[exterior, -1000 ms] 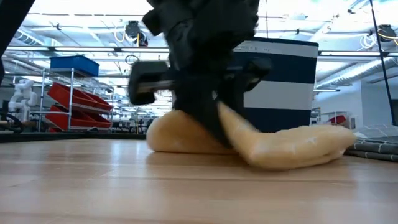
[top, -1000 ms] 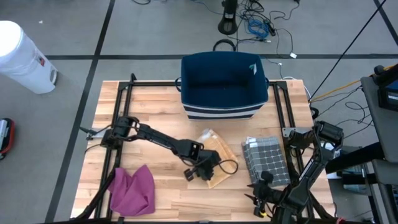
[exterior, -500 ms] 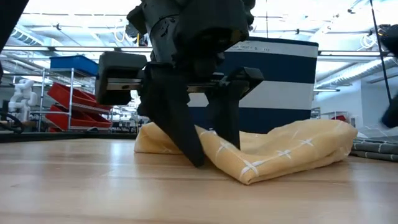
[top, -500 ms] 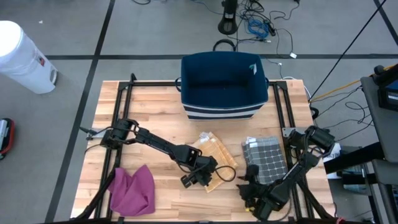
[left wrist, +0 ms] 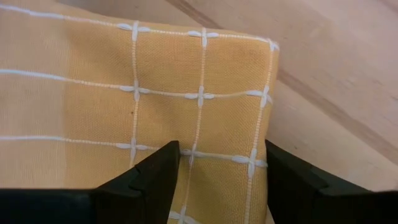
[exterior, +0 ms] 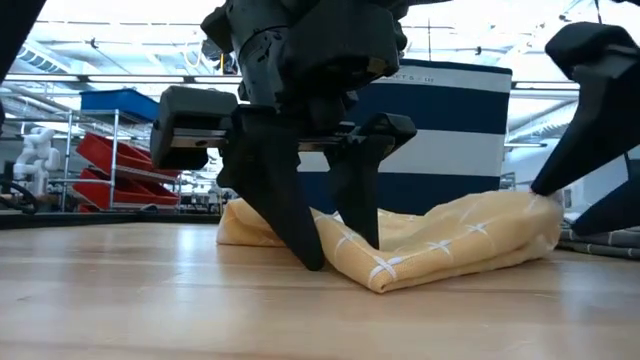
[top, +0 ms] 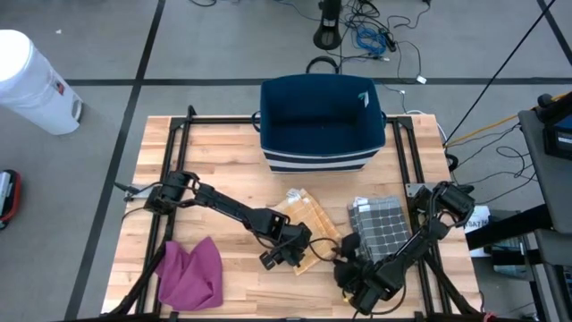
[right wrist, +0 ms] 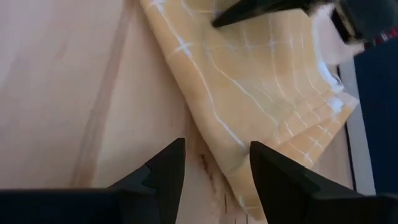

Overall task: Fold towel
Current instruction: Stack the orange patterned towel on the gray patterned towel

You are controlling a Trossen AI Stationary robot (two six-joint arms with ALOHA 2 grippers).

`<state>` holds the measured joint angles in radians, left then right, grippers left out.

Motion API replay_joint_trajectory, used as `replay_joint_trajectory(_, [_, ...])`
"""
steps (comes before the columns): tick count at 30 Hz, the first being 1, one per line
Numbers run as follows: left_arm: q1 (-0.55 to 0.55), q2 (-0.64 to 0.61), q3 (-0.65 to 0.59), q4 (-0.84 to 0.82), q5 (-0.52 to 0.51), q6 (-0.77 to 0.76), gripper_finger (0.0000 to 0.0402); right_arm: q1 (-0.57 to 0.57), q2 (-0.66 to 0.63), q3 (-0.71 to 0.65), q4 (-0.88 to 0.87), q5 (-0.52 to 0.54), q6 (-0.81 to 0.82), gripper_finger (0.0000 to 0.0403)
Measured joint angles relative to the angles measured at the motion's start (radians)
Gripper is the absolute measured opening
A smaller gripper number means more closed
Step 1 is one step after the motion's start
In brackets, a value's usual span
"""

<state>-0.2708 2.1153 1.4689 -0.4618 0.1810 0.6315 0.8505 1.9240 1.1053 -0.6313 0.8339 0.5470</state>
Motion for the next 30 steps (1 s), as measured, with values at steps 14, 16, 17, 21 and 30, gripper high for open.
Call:
replay_joint_trajectory(14, [-0.007,0.000,0.000,0.000,-0.011,-0.005,0.0213,-0.086,0.023,-0.004,0.052,-0.021,-0.140,0.0147])
replay_joint_trajectory(16, [-0.007,0.000,0.000,0.000,-0.012,-0.012,0.0213,-0.091,0.023,-0.004,0.051,-0.022,-0.140,0.0121])
replay_joint_trajectory(17, [-0.007,0.000,0.000,0.000,-0.012,-0.018,0.0213,-0.092,0.023,-0.004,0.050,-0.025,-0.140,0.0104])
replay_joint_trajectory(21, [-0.007,-0.001,0.000,-0.004,-0.012,-0.025,0.0213,-0.092,0.023,-0.004,0.042,-0.061,-0.140,0.0021])
replay_joint_trajectory(30, [-0.018,-0.040,0.000,-0.041,-0.180,-0.038,0.0213,-0.092,0.019,0.044,-0.117,0.000,-0.097,0.0004])
